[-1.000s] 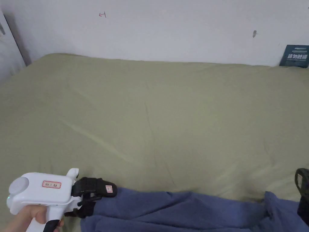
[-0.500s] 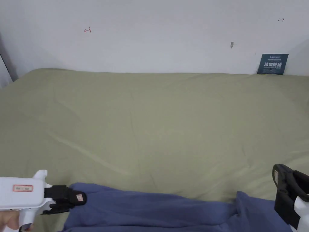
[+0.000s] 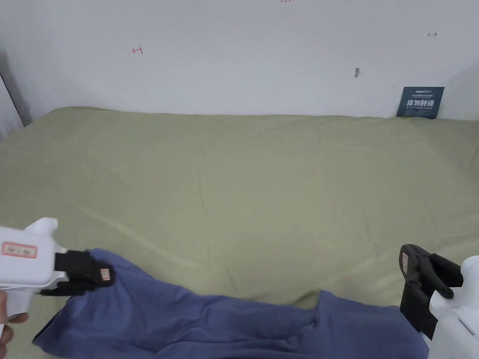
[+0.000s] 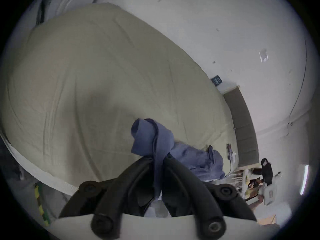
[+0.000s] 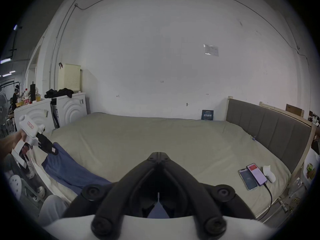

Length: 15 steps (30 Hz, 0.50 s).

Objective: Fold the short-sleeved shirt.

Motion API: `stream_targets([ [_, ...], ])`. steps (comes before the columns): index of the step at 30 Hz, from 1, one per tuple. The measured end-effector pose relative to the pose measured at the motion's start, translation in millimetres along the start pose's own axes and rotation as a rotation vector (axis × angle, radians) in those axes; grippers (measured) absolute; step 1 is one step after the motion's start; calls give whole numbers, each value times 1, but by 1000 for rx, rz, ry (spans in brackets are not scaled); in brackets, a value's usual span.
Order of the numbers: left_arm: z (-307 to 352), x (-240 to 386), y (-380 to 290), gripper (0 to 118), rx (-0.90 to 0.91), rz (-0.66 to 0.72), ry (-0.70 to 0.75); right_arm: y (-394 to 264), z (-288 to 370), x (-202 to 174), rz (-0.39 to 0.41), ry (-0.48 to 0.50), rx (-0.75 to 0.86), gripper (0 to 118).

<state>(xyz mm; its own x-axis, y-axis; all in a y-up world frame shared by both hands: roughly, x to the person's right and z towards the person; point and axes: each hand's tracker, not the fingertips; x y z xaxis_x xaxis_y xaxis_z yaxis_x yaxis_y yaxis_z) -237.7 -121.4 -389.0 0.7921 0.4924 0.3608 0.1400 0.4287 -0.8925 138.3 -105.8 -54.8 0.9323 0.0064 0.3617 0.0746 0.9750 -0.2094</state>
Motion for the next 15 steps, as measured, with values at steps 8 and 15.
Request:
stream_targets([
  [8, -64, 129, -10, 5, -93, -243, 74, -9, 10, 21, -44, -28, -16, 1],
  [15, -178, 197, -48, 5, -189, -380, 106, -16, 20, 37, -65, -70, -31, 1],
])
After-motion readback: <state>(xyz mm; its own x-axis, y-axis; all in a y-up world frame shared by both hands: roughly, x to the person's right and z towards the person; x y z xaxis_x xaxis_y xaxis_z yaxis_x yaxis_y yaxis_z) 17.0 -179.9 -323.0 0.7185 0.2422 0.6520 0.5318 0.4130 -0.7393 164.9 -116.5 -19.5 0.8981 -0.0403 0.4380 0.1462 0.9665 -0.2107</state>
